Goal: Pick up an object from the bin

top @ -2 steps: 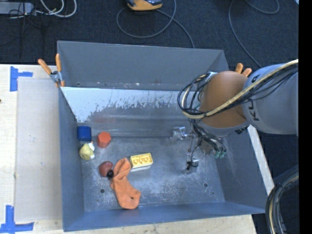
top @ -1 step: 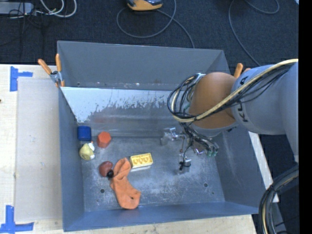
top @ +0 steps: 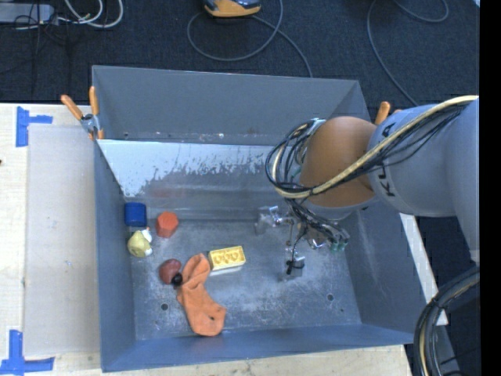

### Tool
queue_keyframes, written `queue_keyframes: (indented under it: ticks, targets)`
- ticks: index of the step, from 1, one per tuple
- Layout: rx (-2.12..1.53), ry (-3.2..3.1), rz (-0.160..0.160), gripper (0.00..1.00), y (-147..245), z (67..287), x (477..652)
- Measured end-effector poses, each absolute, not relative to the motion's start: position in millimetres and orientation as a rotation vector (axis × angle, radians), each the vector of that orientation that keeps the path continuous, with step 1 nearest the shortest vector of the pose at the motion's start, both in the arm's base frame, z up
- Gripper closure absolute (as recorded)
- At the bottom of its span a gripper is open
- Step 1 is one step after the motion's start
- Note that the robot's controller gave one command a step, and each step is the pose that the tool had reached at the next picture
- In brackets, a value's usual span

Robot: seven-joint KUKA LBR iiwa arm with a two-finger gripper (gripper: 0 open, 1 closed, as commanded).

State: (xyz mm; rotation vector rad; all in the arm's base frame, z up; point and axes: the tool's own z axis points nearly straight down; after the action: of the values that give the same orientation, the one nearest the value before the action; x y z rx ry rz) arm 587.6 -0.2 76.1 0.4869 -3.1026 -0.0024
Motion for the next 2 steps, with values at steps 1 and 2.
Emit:
queue_keyframes:
  ticks: [1,2]
  targets:
    - [0.567,-3.091,-0.003,0.00,6,73,601.2]
    - [0.479,-3.106,-0.001,0.00,29,72,608.7]
